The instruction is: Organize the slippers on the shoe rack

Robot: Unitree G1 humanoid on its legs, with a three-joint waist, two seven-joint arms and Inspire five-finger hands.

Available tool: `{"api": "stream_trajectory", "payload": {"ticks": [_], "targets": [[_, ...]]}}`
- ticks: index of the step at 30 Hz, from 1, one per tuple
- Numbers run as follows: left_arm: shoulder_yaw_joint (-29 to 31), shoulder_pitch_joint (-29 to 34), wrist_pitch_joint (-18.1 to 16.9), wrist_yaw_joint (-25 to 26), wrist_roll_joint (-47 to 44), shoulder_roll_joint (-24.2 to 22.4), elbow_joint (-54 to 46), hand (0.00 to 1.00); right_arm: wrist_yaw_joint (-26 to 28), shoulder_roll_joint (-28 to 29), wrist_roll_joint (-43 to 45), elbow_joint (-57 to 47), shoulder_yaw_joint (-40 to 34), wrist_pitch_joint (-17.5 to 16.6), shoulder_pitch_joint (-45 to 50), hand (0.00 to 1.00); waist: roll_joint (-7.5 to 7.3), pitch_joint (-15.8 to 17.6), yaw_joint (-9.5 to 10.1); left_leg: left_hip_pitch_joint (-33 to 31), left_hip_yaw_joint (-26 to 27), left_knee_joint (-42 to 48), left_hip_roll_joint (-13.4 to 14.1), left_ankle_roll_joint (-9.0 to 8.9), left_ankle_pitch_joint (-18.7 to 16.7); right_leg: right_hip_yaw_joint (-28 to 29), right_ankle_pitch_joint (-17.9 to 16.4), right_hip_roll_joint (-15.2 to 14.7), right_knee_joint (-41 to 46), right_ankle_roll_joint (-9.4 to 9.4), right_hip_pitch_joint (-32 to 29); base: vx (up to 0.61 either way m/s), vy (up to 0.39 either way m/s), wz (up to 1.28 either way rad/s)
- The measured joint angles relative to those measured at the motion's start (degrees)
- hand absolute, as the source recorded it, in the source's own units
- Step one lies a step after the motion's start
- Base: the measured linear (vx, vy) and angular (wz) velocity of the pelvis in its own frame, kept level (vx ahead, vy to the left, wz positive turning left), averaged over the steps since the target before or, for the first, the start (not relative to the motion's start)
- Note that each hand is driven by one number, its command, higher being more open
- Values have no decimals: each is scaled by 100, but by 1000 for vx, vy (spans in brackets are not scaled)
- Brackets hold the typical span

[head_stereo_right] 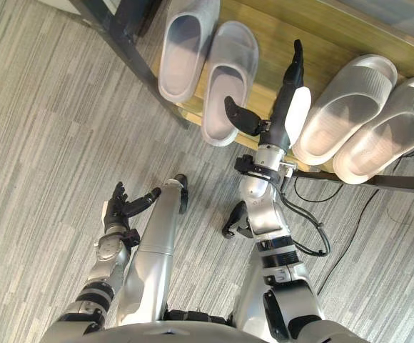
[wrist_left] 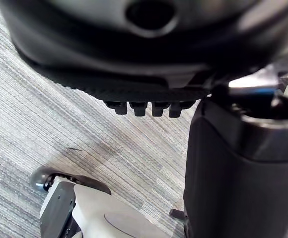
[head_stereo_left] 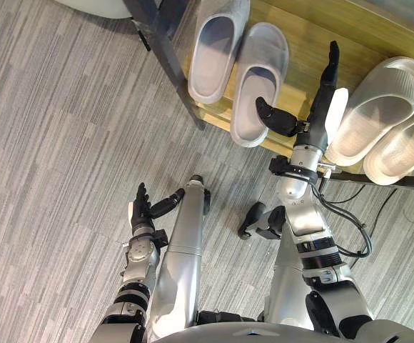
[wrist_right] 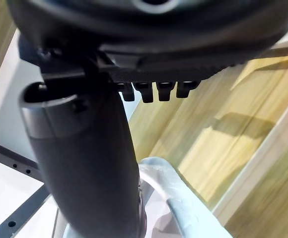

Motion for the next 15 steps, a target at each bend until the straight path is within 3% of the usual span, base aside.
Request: {"api": "stream_trajectory", "payload": {"ticks": [6, 11, 15], "targets": [[97, 7, 57, 13, 39, 7, 68, 100, 21, 236, 76, -550, 74, -306, 506, 100, 0, 0, -52, 113, 44, -159, 82, 1, 0, 2, 62, 82, -202, 38, 93, 19, 10, -7], [130, 10, 118, 42, 90, 26, 110, 100, 308, 568, 899, -586, 206, -605, 976, 100, -3, 1, -78, 251, 70, -251, 163, -7, -43, 8, 100, 183, -370, 34, 217, 37, 21, -8], [217, 9, 175, 43, 164, 26, 156, 100, 565, 703, 1191, -572, 328, -641, 1275, 100, -8, 4, -108, 332, 112, -251, 211, -3, -88, 51, 101, 229, -398, 36, 272, 11, 21, -9]]}}
